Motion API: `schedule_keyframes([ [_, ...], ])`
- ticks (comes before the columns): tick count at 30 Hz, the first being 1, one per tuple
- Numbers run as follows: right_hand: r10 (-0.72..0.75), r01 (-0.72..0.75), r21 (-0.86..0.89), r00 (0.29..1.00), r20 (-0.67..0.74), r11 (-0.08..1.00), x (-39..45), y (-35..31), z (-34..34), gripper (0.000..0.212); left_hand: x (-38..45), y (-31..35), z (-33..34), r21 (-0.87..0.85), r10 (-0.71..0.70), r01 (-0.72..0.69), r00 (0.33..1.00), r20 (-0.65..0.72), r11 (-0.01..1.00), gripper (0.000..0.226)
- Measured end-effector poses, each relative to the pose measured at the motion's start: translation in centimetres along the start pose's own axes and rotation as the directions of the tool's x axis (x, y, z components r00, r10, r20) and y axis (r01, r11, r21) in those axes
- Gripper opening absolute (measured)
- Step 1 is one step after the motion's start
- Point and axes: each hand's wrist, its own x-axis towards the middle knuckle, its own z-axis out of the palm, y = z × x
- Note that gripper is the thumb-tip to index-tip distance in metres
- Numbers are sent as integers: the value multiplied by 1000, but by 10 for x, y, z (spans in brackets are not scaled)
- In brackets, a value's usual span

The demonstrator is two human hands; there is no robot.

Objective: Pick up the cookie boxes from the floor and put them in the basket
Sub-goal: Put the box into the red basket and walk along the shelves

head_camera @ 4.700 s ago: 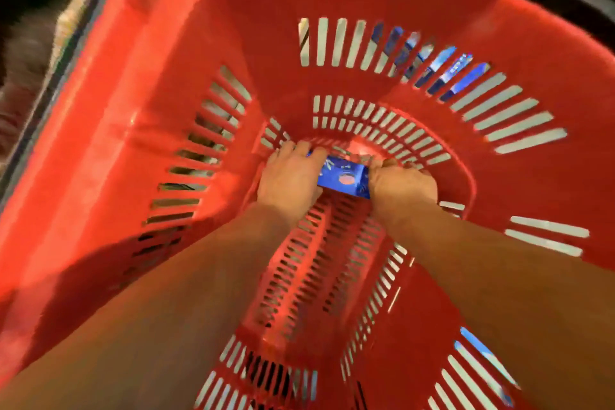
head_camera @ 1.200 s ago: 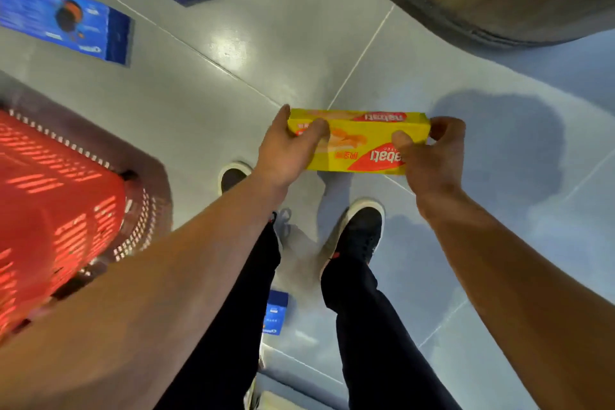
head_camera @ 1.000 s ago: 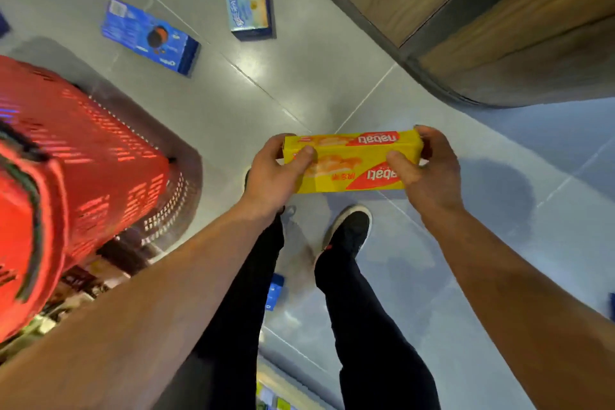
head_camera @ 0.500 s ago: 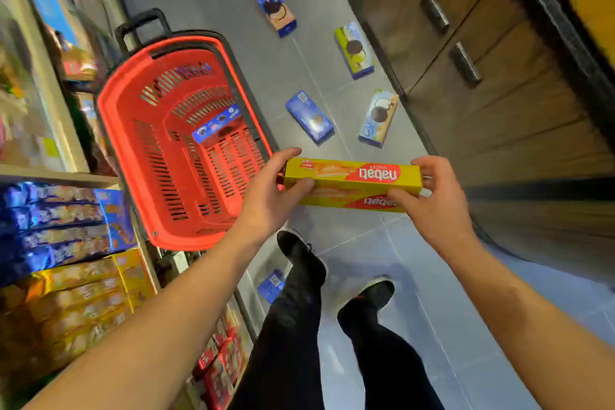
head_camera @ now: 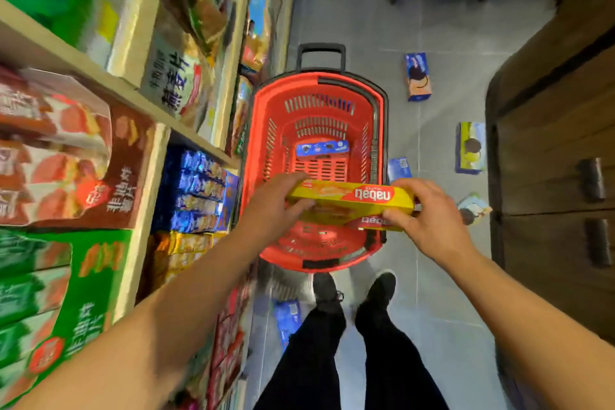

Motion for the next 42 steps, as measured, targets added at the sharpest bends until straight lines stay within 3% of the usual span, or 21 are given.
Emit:
schedule_keyframes([
  [11,-131,152,-76,963,235,985,129,4,18,46,56,-47,-6,25,-120,123,988,-100,992,52],
  [16,-150,252,-235,913,379,939,199,27,41,52,104,-74,13,91,-176,183,981,-78,979,52],
  [23,-212,436,-437,855,472,787,282,53,105,43,159,-149,65,145,-310,311,950,-34,939,54],
  [26,-214,497,-603,851,480,624,315,69,142,49,190,-185,89,169,-327,326,945,-22,930,54],
  [28,-179,496,-671,856,486,552,334,80,163,51,213,-204,104,188,-307,309,951,-41,932,53],
  [34,-4,398,-754,886,464,522,379,126,232,42,266,-259,155,257,-306,295,952,5,920,50],
  [39,-56,410,-815,903,426,411,394,157,267,42,289,-298,196,302,-357,330,934,36,894,50],
  [42,-30,407,-810,900,436,423,404,168,284,43,297,-317,218,267,-368,349,929,25,898,52],
])
